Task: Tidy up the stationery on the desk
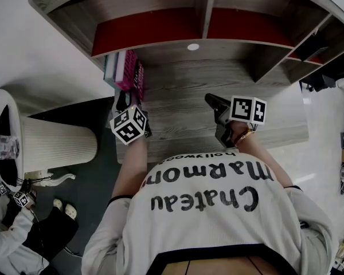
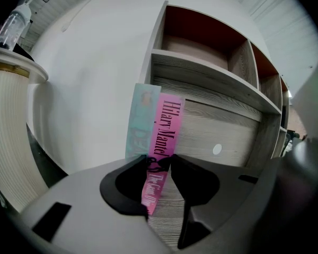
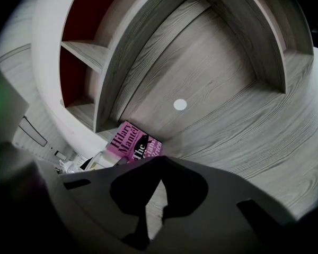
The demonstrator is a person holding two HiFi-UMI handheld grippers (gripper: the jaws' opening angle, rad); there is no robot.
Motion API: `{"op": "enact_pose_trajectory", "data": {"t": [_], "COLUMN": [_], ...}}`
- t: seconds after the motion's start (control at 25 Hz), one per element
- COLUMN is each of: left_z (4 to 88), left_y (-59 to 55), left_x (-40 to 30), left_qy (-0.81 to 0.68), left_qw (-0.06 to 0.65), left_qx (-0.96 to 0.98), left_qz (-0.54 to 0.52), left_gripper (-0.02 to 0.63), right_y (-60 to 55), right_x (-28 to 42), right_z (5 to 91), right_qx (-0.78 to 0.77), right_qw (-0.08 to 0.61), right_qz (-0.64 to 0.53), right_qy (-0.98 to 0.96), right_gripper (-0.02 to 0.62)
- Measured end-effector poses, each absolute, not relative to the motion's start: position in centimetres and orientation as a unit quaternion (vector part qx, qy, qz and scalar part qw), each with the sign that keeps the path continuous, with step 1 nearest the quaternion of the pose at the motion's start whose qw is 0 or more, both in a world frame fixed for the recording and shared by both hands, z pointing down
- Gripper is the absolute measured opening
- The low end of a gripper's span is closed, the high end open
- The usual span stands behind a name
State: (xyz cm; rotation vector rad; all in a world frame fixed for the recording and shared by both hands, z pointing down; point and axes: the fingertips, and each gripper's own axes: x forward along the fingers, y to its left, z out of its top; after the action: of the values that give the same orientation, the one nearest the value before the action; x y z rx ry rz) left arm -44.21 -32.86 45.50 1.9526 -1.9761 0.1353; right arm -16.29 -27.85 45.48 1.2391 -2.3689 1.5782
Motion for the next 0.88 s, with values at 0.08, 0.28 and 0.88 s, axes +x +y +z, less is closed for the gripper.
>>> {"op": "enact_pose_trajectory", "data": {"t": [0.08, 0.28, 0.88], "left_z": [45.49, 45.54, 45.61], "left_y": [-32.89, -32.92, -33.34], "left_x": [-44.17, -44.14, -44.26], "left_qy": [-0.699, -0.7, -0.705], "left_qw": [0.181, 0.183, 0.188], "left_qx": [0.691, 0.689, 0.682], "left_qz": [0.047, 0.047, 0.048], "left_gripper": [0.152, 0.152, 0.154], "right_y": [-27.81, -27.74, -27.37], "right_x": [-16.25, -16.16, -15.93], "right_z": [45.51, 45.69, 46.07], "right_qx": [0.399, 0.399, 0.401], "right_qw": [0.018, 0.019, 0.019], "right_qz": [0.509, 0.51, 0.515], "right_qy": [-0.762, -0.761, -0.757], "right_gripper": [0.014, 0.014, 0.014]}}
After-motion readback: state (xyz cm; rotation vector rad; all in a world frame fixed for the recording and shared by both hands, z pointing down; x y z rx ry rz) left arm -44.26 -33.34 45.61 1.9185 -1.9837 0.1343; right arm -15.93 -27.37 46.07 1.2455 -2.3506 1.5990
